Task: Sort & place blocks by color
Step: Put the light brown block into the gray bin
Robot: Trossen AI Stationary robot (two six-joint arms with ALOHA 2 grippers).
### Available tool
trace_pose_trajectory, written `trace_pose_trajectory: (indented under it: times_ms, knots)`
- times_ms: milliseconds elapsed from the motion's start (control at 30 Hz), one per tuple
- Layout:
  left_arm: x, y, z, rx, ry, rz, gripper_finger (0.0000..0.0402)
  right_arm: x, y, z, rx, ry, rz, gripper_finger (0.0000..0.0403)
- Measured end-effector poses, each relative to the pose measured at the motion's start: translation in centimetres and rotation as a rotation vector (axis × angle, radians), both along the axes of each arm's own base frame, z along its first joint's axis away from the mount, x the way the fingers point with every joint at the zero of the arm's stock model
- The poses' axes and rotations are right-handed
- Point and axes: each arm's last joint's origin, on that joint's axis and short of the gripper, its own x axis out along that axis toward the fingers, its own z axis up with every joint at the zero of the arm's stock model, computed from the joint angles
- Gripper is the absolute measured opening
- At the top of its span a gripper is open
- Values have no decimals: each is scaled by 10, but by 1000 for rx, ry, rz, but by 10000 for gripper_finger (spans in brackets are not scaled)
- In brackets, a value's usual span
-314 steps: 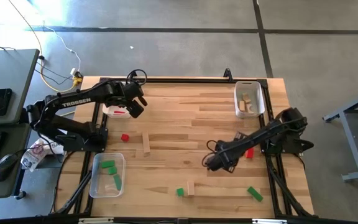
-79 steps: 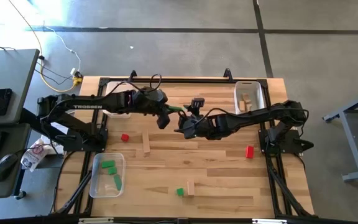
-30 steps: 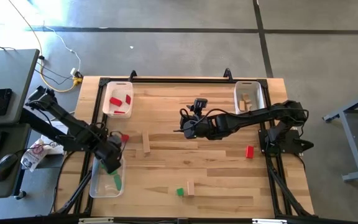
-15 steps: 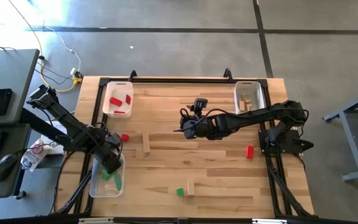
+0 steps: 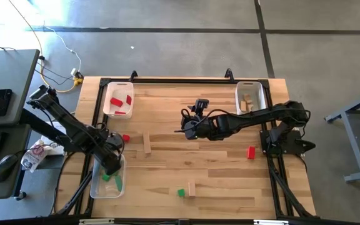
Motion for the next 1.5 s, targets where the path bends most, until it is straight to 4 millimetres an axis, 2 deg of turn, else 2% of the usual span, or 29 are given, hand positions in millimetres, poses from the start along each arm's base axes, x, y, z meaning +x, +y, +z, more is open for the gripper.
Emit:
trace_pose_trajectory:
  times_ms: [167,333,633,867,1033,1267,1500]
  knots:
    - [5,-1,18,35,-96,-70,169,0,-1,0,1,0,-2,209]
    - [11,5,30,177,-200,-202,168,1,-5,-1,42,-1,11,209]
    - [23,33,34,497,-221,-341,170,2,-10,-1,78,-11,8,209]
    - [34,54,36,627,-209,-427,171,2,-10,-1,77,-10,8,209]
    - [48,69,42,640,-323,-243,186,2,-10,-1,76,-10,8,209]
    - [60,85,49,483,-485,142,199,2,-10,-1,76,-10,8,209]
    - [64,91,45,398,-494,377,200,2,-10,-1,77,-12,7,209]
